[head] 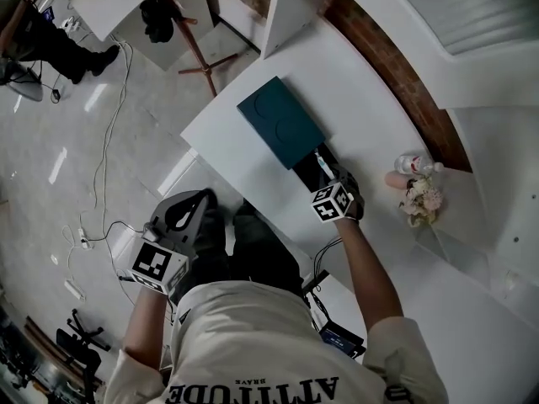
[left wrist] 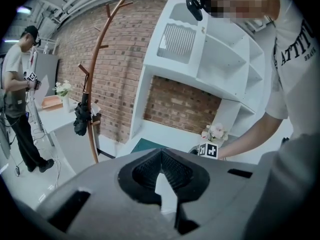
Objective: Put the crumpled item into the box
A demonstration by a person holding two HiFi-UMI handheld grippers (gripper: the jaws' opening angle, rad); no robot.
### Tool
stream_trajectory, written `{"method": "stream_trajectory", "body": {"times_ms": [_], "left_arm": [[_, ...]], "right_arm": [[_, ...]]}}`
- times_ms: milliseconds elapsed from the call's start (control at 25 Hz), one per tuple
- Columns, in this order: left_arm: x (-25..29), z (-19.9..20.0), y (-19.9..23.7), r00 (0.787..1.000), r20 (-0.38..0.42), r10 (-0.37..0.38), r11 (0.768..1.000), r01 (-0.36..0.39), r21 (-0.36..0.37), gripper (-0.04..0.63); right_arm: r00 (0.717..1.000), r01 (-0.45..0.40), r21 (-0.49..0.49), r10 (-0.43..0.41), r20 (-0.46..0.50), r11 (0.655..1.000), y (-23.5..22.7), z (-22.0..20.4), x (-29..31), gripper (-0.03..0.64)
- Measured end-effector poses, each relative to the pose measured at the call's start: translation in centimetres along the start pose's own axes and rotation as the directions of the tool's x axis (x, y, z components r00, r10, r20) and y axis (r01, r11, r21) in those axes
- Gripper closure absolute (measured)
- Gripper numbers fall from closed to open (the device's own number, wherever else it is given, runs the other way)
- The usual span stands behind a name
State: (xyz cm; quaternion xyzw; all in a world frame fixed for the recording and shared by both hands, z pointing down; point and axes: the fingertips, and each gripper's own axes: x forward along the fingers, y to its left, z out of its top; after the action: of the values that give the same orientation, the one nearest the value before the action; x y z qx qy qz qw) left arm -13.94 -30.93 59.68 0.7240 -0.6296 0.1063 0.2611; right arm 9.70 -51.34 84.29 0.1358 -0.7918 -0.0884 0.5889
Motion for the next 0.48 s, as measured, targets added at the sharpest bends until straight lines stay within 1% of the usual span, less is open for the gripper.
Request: {"method": "stream_trajectory", "body": {"times_ms": [80, 120, 200, 240, 360, 400, 480], "left_arm": [[-0.2, -0.3, 0.1, 1.000, -0.006, 0.009, 1.000, -0.009, -0.004, 0.569], [-0.4, -0.4, 0.2, 1.000, -0.009, 0.013, 1.000, -0.013, -0.006, 0.569], [-0.7, -0.7, 0.2, 1.000, -0.011, 0.020, 1.000, -0.020, -0.011, 0.569], [-0.9, -0.8, 0.3, 1.000, -0.013, 0.024, 1.000, -0.024, -0.014, 0.569], [-1.5, -1.2, 0.6, 0.999, -0.018, 0.035, 0.999, -0.035, -0.018, 0.569], [-1.7, -1.3, 0.7, 0.999, -0.019, 0.037, 0.999, -0.038, -0.020, 0.569], [-2.0, -1.5, 0.8, 0.999, -0.020, 0.042, 0.999, -0.043, -0.024, 0.569]], "right_arm": [[1.000, 0.001, -0.030, -0.001, -0.005, 1.000, 0.3, 0.3, 0.6, 0.540], [1.000, -0.022, -0.024, 0.022, 0.001, 0.999, 0.6, 0.7, 0.7, 0.540], [0.994, -0.103, 0.030, 0.103, 0.023, 0.994, 1.6, 1.5, 0.6, 0.538], [0.988, -0.151, 0.067, 0.149, 0.035, 0.986, 2.1, 1.8, 0.4, 0.523], [0.960, -0.279, 0.153, 0.272, 0.066, 0.948, 3.4, 1.9, 0.2, 0.420], [0.951, -0.308, 0.175, 0.299, 0.077, 0.935, 3.6, 1.8, 0.1, 0.402], [0.937, -0.349, 0.197, 0.337, 0.093, 0.916, 3.9, 1.3, 0.1, 0.388]]}}
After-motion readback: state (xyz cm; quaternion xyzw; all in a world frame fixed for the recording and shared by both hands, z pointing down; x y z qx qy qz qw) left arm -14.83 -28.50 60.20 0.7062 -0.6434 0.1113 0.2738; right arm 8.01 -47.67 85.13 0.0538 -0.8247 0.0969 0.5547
